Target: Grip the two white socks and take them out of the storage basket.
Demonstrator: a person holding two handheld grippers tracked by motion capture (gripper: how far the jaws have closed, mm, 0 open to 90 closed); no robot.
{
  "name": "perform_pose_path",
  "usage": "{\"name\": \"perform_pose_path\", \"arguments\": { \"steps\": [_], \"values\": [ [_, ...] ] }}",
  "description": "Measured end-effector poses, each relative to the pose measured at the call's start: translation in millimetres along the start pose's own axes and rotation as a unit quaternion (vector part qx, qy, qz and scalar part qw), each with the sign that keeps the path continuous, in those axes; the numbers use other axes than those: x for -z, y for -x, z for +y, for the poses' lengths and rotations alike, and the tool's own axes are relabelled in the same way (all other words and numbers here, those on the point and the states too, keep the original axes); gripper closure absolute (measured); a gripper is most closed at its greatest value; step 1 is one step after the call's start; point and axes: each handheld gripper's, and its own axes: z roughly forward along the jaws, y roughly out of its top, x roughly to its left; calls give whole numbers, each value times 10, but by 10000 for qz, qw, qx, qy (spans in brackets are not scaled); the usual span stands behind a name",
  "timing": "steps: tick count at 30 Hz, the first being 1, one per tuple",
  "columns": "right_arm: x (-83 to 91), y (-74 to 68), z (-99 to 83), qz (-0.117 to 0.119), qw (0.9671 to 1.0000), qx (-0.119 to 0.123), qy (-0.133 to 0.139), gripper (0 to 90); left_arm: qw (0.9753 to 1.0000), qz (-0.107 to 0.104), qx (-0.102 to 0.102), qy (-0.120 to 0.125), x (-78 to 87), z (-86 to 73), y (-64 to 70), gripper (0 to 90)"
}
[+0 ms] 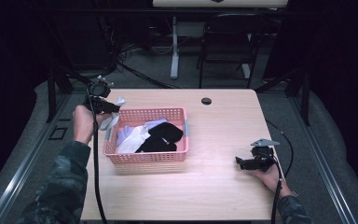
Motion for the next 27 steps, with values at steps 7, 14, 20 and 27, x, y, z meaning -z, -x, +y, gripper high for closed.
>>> {"name": "perform_pose_path", "arguments": {
  "steps": [7, 14, 20, 27],
  "values": [
    [1, 1, 0, 8, 10000, 4, -6, 15, 9999, 35, 134, 88, 113, -64, -125, 792],
    [1, 0, 0, 10, 10000, 2, -5, 16, 9993, 105, 314, 179, 224, -156, -285, 793],
    [0, 0, 0, 4, 10000, -1, -2, 15, 9987, 201, 439, 184, 272, -254, -415, 798],
    [0, 1, 0, 4, 10000, 3, -2, 15, 9976, 268, 615, 178, 280, -394, -576, 799]
  ]
}}
